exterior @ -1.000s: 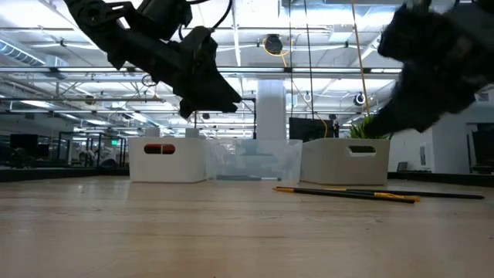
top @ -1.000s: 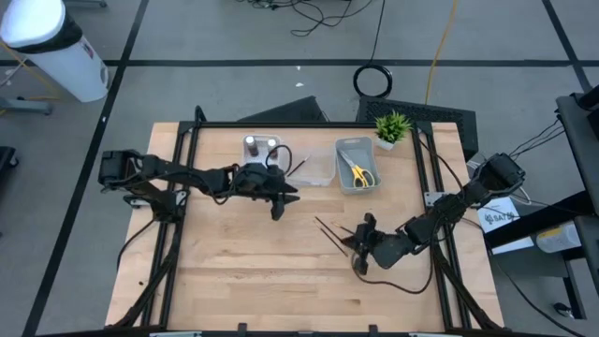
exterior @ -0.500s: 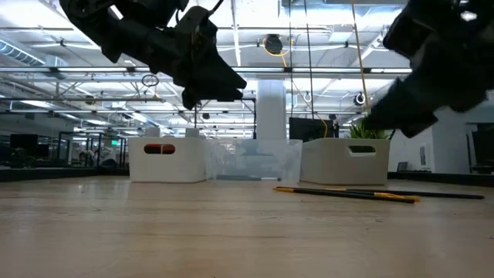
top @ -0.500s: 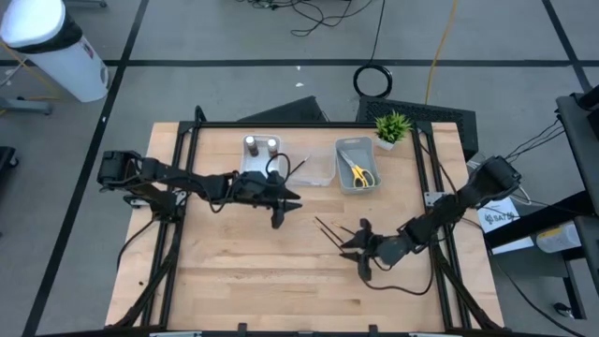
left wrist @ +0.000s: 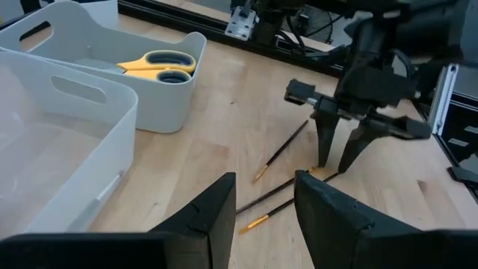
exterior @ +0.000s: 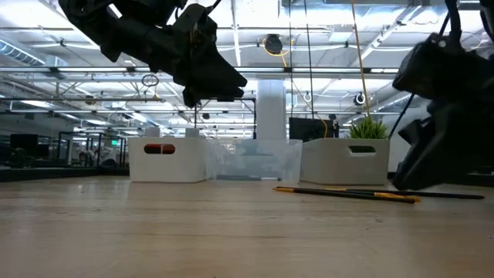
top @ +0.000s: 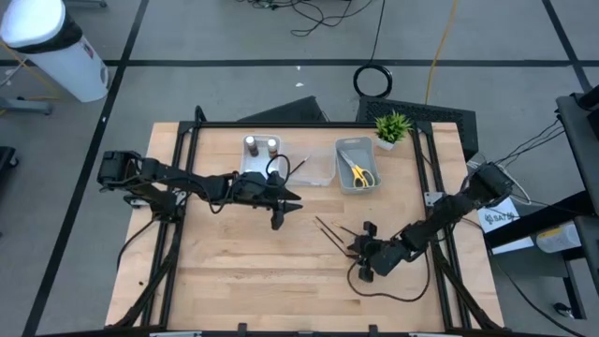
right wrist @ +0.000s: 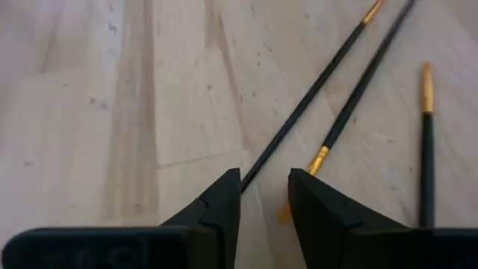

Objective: Pick & Place Paint Supplies
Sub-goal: Put the gold paint brush in the transparent bin

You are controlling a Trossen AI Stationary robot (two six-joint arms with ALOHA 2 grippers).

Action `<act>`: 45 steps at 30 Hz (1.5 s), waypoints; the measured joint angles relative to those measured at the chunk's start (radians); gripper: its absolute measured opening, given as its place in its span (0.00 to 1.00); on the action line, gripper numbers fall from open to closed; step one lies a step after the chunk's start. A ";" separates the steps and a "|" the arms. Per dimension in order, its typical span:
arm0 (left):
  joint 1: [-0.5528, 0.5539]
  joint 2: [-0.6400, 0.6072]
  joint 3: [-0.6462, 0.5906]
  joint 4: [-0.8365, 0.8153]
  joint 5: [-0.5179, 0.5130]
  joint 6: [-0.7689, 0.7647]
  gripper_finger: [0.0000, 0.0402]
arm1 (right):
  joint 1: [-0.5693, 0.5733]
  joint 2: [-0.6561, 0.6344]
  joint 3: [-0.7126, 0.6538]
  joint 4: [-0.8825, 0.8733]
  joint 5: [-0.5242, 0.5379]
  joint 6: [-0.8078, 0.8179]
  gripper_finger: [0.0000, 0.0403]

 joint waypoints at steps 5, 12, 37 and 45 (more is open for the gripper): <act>-0.002 0.000 0.000 0.000 -0.016 -0.003 0.37 | -0.015 0.088 0.018 0.022 0.049 -0.003 0.23; -0.001 0.000 0.000 -0.001 -0.017 -0.003 0.37 | -0.032 0.122 0.021 0.011 -0.010 -0.004 0.20; -0.070 0.009 -0.001 0.060 -0.018 -0.080 0.37 | -0.031 0.119 0.018 0.004 -0.115 0.000 0.06; -0.177 0.196 -0.001 0.227 -0.133 -0.109 0.37 | -0.031 0.119 0.017 0.003 -0.114 0.008 0.06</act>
